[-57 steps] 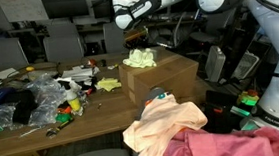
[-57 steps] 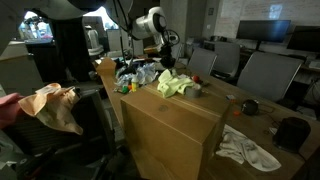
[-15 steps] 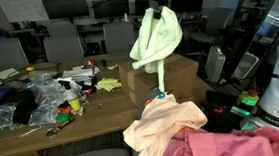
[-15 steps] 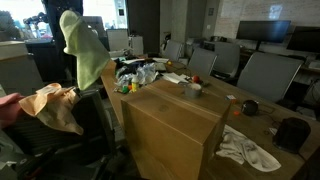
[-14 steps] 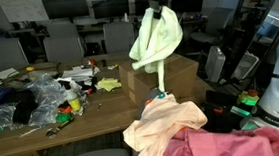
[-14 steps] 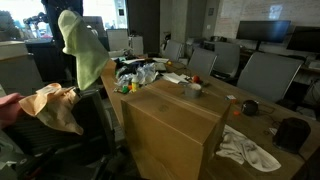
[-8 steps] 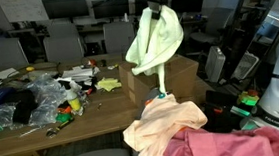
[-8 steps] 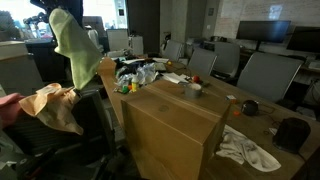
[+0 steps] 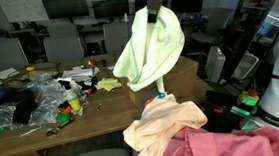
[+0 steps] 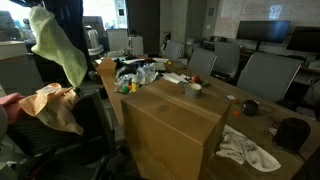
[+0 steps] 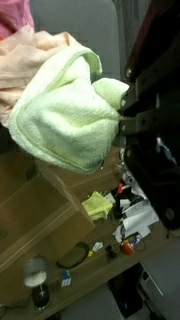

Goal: Move the two shirts and the yellow towel from the top of the box to the backrest of the chair

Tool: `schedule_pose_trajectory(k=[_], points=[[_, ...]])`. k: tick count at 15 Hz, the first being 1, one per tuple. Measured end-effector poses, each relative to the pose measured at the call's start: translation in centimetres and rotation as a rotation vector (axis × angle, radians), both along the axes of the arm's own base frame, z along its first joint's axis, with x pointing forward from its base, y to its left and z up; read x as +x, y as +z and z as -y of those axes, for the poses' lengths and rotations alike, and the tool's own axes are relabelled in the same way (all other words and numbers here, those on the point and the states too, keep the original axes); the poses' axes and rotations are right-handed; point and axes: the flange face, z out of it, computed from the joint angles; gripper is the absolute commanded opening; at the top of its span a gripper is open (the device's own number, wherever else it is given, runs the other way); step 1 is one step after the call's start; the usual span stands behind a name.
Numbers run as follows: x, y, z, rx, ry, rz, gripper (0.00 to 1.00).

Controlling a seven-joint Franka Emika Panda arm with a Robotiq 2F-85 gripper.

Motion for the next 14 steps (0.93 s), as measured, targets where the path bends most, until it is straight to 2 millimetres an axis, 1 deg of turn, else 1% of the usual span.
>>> schedule_pose_trajectory(k=[4, 7, 11, 14], points=[[-0.8, 1.4, -1.8, 0.069, 0.116, -0.057, 0.01], [-1.3, 1.9, -2.9, 0.091, 0.172, -0.096, 0.01], [-1.7, 1.4, -4.1, 0.122, 0.240, -0.167, 0.01], [-1.7, 0.6, -4.6, 0.136, 0.272, -0.217, 0.01]])
